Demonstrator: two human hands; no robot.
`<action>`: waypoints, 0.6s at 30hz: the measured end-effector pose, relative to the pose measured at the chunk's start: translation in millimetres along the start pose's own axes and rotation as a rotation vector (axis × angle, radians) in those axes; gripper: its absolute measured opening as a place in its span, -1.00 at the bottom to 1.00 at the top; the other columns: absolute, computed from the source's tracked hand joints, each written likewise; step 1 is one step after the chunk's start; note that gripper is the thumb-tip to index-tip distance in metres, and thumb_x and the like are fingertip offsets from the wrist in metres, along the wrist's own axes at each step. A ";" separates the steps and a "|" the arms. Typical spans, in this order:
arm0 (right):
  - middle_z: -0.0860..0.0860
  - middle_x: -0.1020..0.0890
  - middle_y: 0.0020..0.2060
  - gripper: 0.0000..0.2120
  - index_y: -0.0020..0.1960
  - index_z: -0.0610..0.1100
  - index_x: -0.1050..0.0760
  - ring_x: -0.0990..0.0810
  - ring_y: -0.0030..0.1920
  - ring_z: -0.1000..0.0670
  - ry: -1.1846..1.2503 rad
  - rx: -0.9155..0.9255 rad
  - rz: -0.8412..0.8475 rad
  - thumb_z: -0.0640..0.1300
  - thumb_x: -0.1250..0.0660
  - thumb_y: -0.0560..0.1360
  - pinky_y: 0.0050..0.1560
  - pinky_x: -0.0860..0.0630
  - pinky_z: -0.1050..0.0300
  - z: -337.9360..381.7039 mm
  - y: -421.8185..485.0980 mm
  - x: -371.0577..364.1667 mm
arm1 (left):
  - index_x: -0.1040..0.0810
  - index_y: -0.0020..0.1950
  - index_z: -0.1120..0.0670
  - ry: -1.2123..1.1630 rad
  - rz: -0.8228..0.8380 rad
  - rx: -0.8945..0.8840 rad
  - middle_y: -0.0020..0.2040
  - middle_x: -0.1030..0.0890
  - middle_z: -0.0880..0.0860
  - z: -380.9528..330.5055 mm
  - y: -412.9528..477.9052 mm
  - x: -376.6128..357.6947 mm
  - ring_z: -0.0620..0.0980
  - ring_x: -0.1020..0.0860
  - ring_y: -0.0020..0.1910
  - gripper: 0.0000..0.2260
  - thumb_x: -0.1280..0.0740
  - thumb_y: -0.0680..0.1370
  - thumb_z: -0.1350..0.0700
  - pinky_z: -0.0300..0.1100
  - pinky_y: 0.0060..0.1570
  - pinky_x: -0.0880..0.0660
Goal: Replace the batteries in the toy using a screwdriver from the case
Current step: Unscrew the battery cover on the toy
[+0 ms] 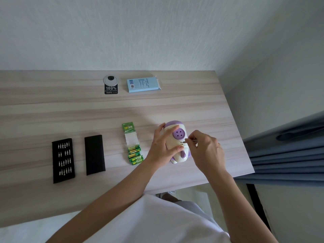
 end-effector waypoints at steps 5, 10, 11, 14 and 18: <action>0.02 -0.59 -0.12 -0.87 -0.05 -0.06 -0.59 -0.57 -0.19 -0.10 0.141 0.058 -0.013 -0.26 -0.31 0.54 -0.25 -0.54 -0.03 -1.8 0.2 0.2 | -0.43 0.40 -0.23 -0.002 0.008 -0.005 0.51 -0.18 0.07 -3.4 4.7 -1.7 -0.01 -0.14 0.54 -0.40 -0.54 0.41 0.03 -0.13 0.40 -0.30; 0.08 -0.63 -0.15 -0.87 -0.02 -0.06 -0.53 -0.58 -0.17 -0.08 0.032 -0.001 -0.020 0.00 -0.32 0.57 -0.23 -0.48 0.07 -5.8 3.1 2.7 | -0.43 0.40 -0.22 0.002 0.012 0.009 0.50 -0.19 0.06 -4.8 8.4 -3.9 -0.03 -0.17 0.52 -0.38 -0.54 0.39 0.00 -0.17 0.38 -0.29; 0.06 -0.64 -0.20 -0.81 -0.07 -0.08 -0.52 -0.57 -0.19 -0.12 -0.008 -0.016 -0.016 0.04 -0.30 0.58 -0.25 -0.48 0.06 -6.8 3.9 2.9 | -0.43 0.40 -0.22 0.001 0.014 0.010 0.50 -0.19 0.06 -4.8 8.5 -4.1 -0.02 -0.17 0.52 -0.38 -0.55 0.39 0.01 -0.18 0.38 -0.29; -0.02 -0.61 -0.28 -0.78 -0.13 -0.13 -0.47 -0.54 -0.22 -0.19 -0.038 0.006 0.013 0.00 -0.29 0.60 -0.27 -0.47 0.01 -6.1 4.2 2.5 | -0.43 0.41 -0.20 0.013 0.020 0.002 0.51 -0.18 0.07 -5.4 8.7 -3.8 -0.01 -0.16 0.53 -0.39 -0.55 0.41 0.03 -0.18 0.39 -0.27; 0.00 -0.52 -0.19 -0.92 -0.06 -0.09 -0.49 -0.50 -0.23 -0.18 -0.026 0.146 0.027 -0.19 -0.26 0.60 -0.33 -0.45 0.02 -2.5 3.5 3.3 | -0.43 0.41 -0.22 0.014 0.015 -0.007 0.51 -0.19 0.08 -4.2 9.3 -3.5 -0.03 -0.13 0.54 -0.38 -0.53 0.39 -0.02 -0.08 0.44 -0.30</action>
Point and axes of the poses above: each hand's wrist, its own y-axis towards the middle knuckle, its own x-axis out of the back of the hand, z = x × y, the point moved 2 cm from there along y, towards the middle knuckle
